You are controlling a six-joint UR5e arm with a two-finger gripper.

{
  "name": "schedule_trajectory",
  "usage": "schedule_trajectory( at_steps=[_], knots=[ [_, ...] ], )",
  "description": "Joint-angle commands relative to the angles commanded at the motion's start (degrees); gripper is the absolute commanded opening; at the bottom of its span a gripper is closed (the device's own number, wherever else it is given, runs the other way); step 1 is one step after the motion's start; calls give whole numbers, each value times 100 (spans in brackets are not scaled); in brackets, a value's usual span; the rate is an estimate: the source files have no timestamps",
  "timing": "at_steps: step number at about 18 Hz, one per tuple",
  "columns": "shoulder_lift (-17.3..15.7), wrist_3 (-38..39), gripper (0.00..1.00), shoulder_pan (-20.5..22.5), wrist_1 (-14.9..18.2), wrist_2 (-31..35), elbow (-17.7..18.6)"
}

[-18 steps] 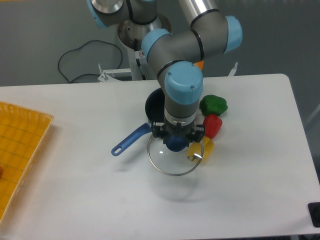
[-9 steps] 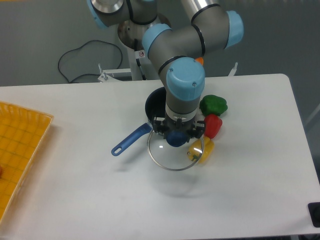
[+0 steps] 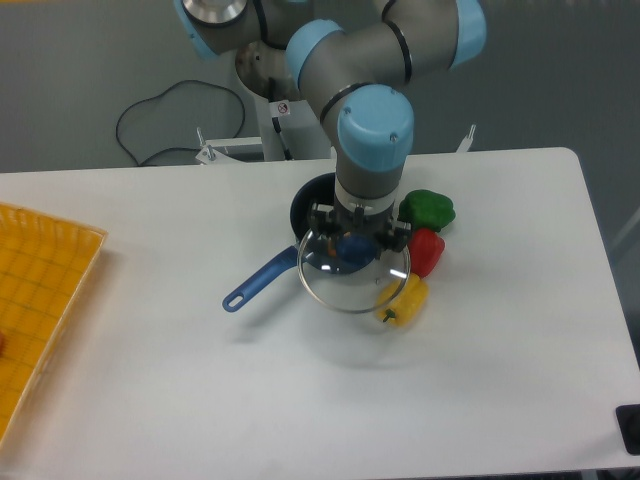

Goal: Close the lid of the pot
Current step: 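Move the held glass lid up and over the saucepan opening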

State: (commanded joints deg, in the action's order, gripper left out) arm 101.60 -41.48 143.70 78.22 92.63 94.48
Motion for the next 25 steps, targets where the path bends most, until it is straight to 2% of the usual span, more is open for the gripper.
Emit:
schedule_trajectory(
  at_steps=[6, 19, 25],
  knots=[
    [-35, -96, 40, -9, 0, 203, 141],
    [-545, -686, 40, 176, -9, 510, 721],
    [-571, -712, 40, 167, -9, 722, 853]
  ],
)
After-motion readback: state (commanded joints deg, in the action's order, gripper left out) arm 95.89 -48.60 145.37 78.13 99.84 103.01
